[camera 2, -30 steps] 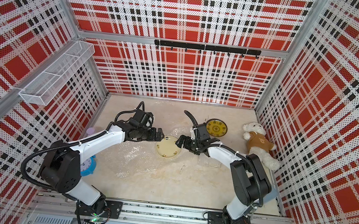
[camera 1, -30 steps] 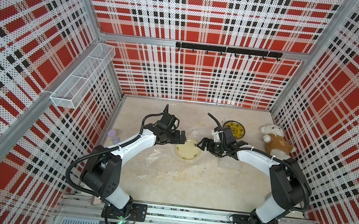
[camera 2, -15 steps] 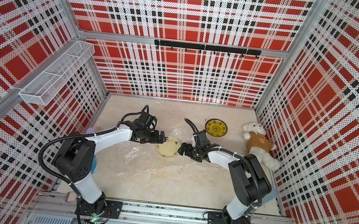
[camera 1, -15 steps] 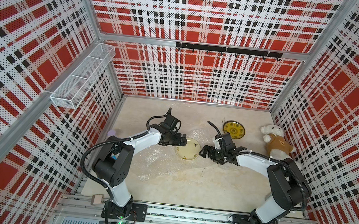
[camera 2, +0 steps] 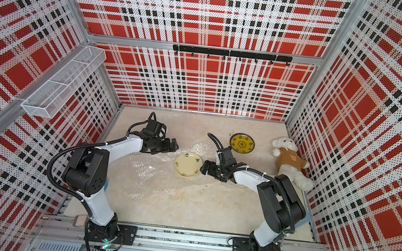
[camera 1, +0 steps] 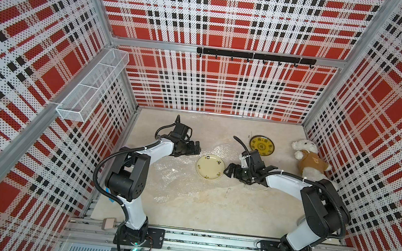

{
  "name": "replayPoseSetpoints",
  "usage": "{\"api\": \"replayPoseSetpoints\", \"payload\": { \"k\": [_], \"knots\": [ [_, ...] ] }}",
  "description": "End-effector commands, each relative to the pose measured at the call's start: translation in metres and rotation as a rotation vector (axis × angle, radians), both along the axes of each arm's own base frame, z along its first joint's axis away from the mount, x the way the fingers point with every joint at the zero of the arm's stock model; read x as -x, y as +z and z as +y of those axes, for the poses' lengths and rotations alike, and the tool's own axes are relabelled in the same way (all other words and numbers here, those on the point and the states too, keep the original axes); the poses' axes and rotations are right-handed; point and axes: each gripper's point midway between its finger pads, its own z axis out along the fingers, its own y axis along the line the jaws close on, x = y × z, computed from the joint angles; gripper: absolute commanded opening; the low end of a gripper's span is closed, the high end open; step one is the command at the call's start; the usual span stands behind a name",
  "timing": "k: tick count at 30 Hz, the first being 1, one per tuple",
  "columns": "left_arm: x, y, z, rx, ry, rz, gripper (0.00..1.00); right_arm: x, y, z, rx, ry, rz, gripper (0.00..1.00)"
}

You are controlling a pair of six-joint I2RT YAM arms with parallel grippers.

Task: Unpack dinner plates from bubble wrap
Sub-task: Unwrap the bubble wrap at the center of the board.

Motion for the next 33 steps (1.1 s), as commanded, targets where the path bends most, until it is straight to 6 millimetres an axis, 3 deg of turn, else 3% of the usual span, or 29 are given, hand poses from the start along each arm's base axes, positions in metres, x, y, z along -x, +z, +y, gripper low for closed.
{"api": "replayPoseSetpoints", "payload": {
  "k": [1,15,18,23,27,29,33],
  "knots": [
    [-0.008,-0.006,0.007,0.002,0.014,-0.007,0.99,-0.002,0.009,0.0,-0.003,0.002,-0.048,0.97],
    [-0.005,-0.025,0.018,0.004,0.051,0.011,1.0,-0.003,0.012,-0.002,0.003,0.004,-0.06,0.97],
    [-0.011,-0.006,0.023,0.039,0.074,-0.019,1.0,-0.003,0.016,-0.002,0.001,0.007,-0.067,0.97],
    [-0.017,0.055,0.027,0.028,0.075,-0.116,0.99,-0.009,0.037,0.0,0.002,0.016,-0.106,0.97],
    [-0.008,0.094,0.024,0.041,0.062,-0.179,0.99,-0.015,0.057,0.002,-0.003,0.023,-0.144,0.97],
    [-0.001,0.107,0.016,0.049,0.044,-0.208,0.99,-0.02,0.067,0.005,-0.008,0.029,-0.162,0.97],
    [0.017,0.111,0.009,0.021,0.065,-0.207,1.0,-0.032,0.082,0.007,-0.023,0.039,-0.182,0.98]
  ]
}}
